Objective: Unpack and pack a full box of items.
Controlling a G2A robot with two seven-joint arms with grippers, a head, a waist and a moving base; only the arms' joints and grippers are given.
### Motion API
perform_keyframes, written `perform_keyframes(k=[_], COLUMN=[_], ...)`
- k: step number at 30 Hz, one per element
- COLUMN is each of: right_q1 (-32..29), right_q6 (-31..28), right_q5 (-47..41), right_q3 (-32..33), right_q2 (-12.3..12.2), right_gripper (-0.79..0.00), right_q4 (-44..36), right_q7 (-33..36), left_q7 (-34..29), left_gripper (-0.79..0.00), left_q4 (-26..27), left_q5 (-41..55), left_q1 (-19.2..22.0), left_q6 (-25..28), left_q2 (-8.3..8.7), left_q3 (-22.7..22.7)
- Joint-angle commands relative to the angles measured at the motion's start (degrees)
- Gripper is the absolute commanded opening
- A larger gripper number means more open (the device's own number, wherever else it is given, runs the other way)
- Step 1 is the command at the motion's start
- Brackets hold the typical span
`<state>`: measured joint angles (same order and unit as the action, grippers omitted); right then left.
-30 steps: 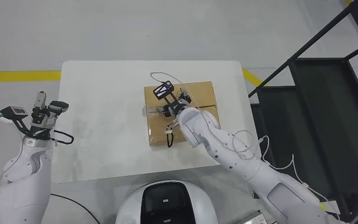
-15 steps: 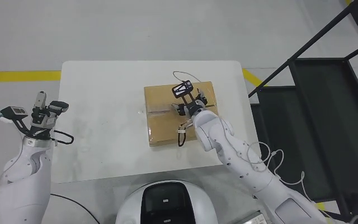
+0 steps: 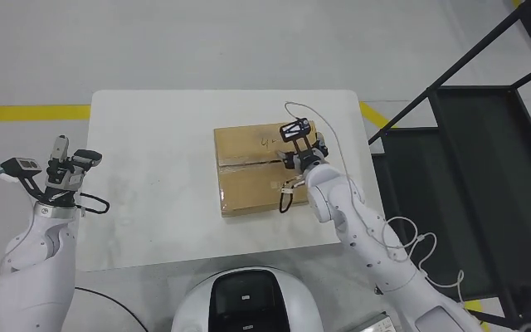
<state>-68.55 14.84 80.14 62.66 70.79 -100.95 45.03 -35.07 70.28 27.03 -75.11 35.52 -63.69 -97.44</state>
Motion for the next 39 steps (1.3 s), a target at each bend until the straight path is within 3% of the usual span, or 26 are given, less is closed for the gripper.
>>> perform_keyframes(k=[1, 13, 18, 25, 31, 39], right_q1=[-0.77, -6.65, -8.17, -3.72, 1.08, 1.28], right_q6=[0.35, 5.0, 2.35, -3.41, -4.38, -3.3], right_q5=[0.14, 2.15, -0.69, -1.6, 0.76, 4.74], right_q3=[1.14, 7.55, 9.27, 4.63, -0.48, -1.44], right_q2=[-0.06, -0.29, -0.25, 0.56, 1.65, 2.13], right_gripper=[0.0, 0.0, 0.0, 0.0, 0.0, 0.0], right_q4=[-0.28, -4.31, -7.3, -5.61, -0.24, 1.36], right_q7=[-0.05, -0.64, -3.21, -3.09, -0.37, 2.28], left_q7=[0.0, 0.0, 0.0, 0.0, 0.0, 0.0], left_gripper=[0.0, 0.0, 0.0, 0.0, 0.0, 0.0], left_q4=[0.0, 0.0, 0.0, 0.0, 0.0, 0.0], left_q5=[0.0, 0.0, 0.0, 0.0, 0.0, 0.0], left_q1=[0.0, 0.0, 0.0, 0.0, 0.0, 0.0], left_q6=[0.0, 0.0, 0.0, 0.0, 0.0, 0.0], left_q2=[0.0, 0.0, 0.0, 0.0, 0.0, 0.0], left_q3=[0.0, 0.0, 0.0, 0.0, 0.0, 0.0])
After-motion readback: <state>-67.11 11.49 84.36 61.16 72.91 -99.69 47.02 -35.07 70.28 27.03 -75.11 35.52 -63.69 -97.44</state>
